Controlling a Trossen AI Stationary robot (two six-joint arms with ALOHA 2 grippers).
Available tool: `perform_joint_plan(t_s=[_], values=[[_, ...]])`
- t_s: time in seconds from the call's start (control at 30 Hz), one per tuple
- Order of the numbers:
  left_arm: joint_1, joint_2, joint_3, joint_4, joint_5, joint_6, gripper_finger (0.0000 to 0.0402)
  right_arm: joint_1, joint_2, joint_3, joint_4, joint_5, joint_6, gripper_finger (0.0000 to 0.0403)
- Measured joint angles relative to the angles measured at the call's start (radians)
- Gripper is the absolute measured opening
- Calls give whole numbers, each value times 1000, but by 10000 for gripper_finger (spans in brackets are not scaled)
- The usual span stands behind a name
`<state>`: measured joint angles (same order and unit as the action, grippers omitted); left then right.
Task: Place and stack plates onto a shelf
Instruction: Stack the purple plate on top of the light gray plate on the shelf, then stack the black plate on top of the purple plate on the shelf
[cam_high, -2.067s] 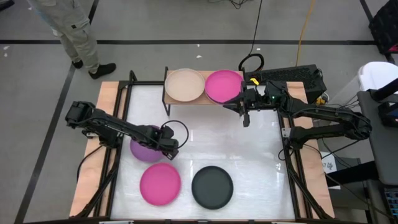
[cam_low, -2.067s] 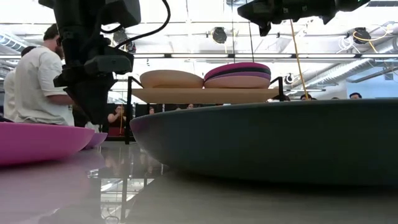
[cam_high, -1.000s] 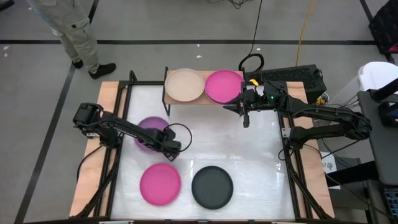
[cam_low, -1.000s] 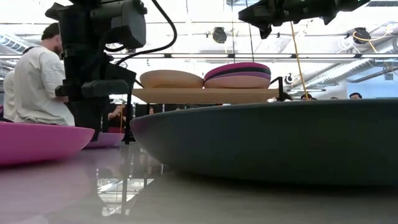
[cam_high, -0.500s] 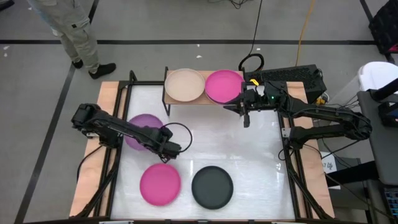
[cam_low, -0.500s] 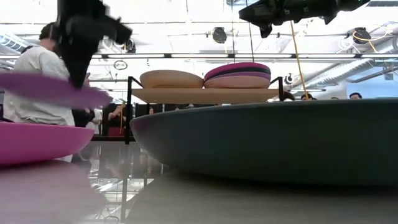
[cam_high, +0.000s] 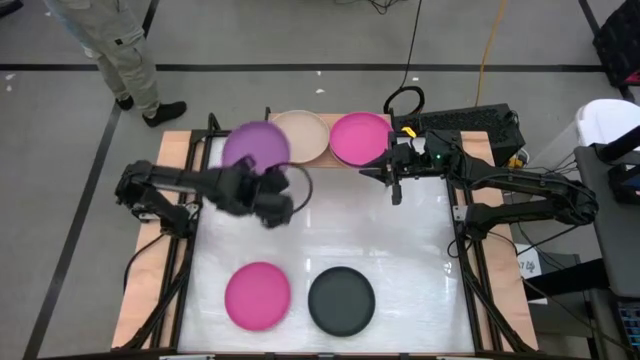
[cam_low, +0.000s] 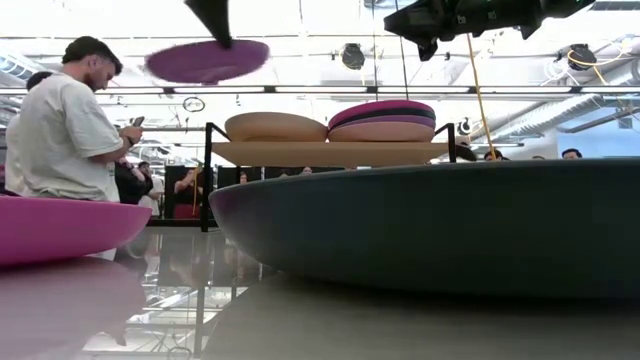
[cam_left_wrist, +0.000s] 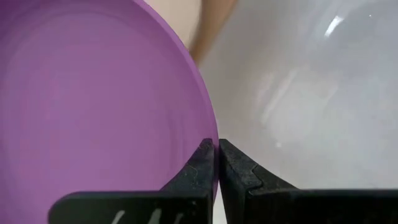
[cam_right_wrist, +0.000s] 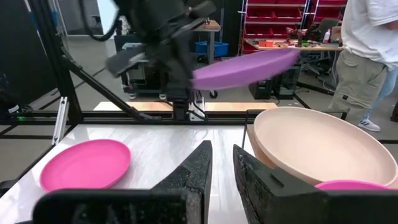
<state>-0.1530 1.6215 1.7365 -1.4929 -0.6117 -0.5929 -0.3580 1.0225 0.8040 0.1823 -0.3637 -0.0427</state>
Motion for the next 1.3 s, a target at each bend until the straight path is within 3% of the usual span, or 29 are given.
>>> perform_joint_plan(t_s=[0.1, 0.2, 0.37, 0.53, 0.97, 1.3], values=[[108, -1, 19, 115, 46, 246, 8, 0, 0, 0, 0, 0, -3, 52], [214, 0, 20, 244, 181, 491, 8, 0, -1, 0, -1, 0, -3, 52], [344, 21, 19, 363, 332, 707, 8, 0, -3, 0, -2, 0, -3, 52], [413, 46, 17, 357, 391, 729, 8, 0, -4, 0, -1, 0, -7, 52], [415, 147, 17, 368, 405, 827, 9, 0, -4, 0, -35, -4, -4, 52], [436, 136, 17, 388, 362, 819, 90, 0, -4, 0, -36, -4, -21, 52]])
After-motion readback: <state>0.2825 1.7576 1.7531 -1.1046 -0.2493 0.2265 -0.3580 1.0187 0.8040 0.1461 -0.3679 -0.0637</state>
